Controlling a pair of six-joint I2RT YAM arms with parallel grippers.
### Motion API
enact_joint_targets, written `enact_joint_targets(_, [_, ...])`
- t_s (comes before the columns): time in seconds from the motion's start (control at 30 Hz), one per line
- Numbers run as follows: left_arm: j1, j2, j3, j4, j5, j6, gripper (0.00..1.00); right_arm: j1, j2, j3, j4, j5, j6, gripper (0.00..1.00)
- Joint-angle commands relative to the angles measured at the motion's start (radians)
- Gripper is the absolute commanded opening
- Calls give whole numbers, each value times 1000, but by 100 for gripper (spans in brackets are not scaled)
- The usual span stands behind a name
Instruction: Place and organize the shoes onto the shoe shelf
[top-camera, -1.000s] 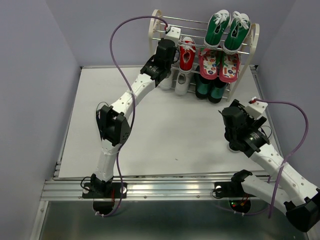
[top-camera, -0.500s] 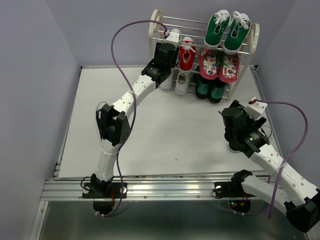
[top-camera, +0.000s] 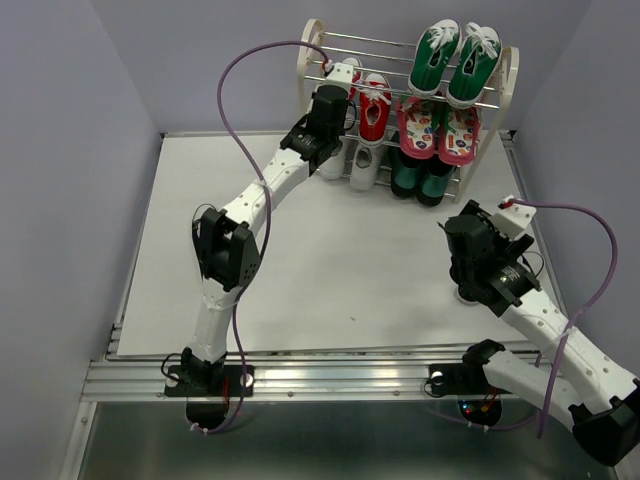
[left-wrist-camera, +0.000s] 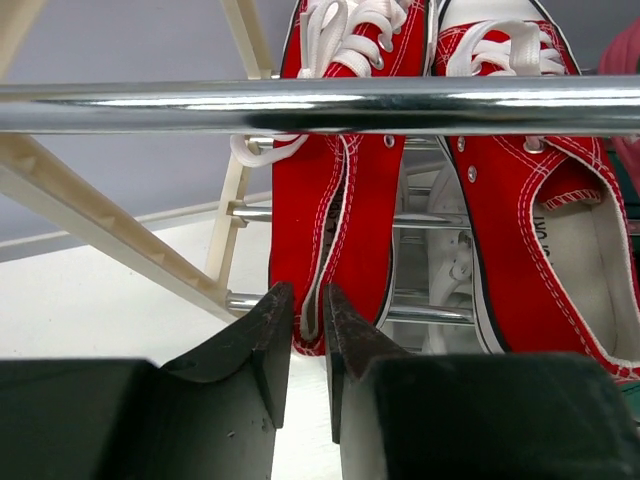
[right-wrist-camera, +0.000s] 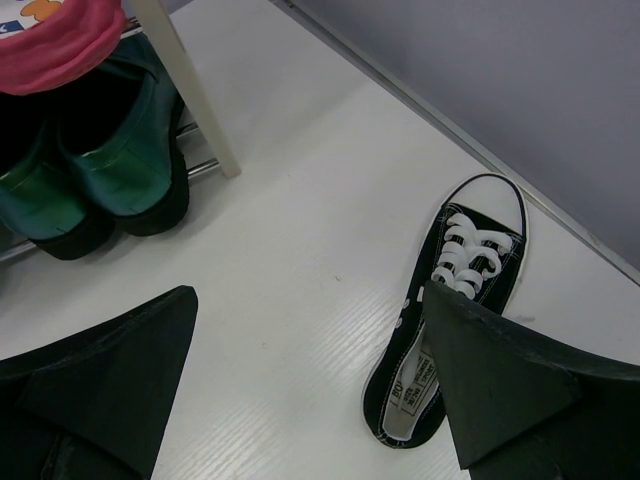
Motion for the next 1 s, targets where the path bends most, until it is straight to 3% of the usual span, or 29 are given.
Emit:
enact_joint_targets(0.0, [10,-24,-2,20,16,-22,28,2,-26,-1,37,31,-2,100])
enact_joint_targets(0.03, [10,-21,-2,18,14,-21,20,2,-27,-2,37,30,-2,100])
enact_joint_targets(0.07, [10,-21,-2,15,14,-19,1,2,-29,-2,37,31,-2,100])
enact_joint_targets(0.53, [-7,-155,-163,78,-24,-54,0,2,-32,-7,37,33,3,100])
enact_joint_targets(0.97, [-41,-175,-160,118,-87,-76,0,2,-32,-12,37,37,7,100])
